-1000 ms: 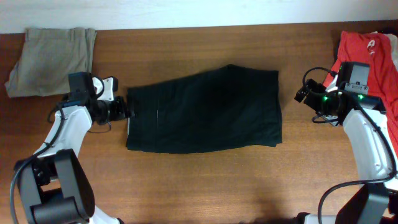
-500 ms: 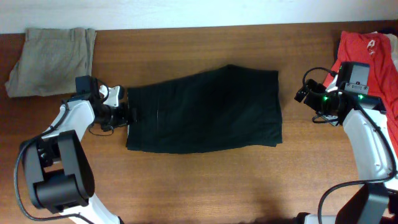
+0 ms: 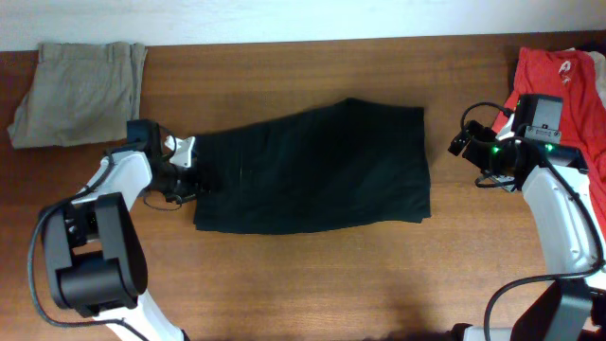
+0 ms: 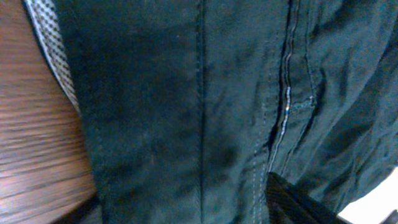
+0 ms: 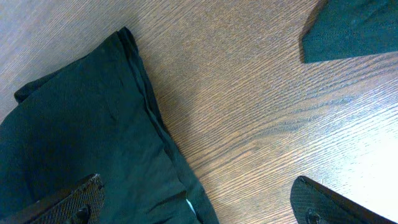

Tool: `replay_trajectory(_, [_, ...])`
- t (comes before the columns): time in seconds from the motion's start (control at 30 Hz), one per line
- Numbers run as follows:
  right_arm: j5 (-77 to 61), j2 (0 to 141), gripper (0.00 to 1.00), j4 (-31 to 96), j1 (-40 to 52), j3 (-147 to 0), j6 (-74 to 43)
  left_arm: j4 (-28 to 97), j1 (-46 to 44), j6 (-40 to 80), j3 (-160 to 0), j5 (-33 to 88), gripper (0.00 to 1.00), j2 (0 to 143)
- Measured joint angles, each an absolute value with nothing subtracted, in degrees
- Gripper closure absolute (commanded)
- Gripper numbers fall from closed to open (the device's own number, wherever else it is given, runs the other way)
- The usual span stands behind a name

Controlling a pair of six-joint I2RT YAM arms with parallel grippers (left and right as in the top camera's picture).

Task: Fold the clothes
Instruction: 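Lift the left edge and fold it rightward over the shorts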

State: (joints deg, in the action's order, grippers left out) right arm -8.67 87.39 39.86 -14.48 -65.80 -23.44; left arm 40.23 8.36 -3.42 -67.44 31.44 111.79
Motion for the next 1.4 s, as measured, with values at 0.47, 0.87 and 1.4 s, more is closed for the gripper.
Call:
replay_trajectory(0.47, [-8.67, 87.39, 0.01, 39.86, -14.48, -65.80, -23.42, 45.63, 12.10, -1.45, -70.37, 28.29, 0.99, 113.40])
replay_trajectory(0.87, [-8.67, 87.39, 0.01, 39.83, -14.48, -65.80, -23.42, 66.94, 15.14, -0.36, -98.17, 17.50, 0.99, 113.36])
replay_trajectory(1.4, [-8.67, 87.39, 0.01, 39.86, -14.48, -65.80, -23.40, 69.58, 8.36, 2.70, -100.09, 5.43, 0.99, 93.19])
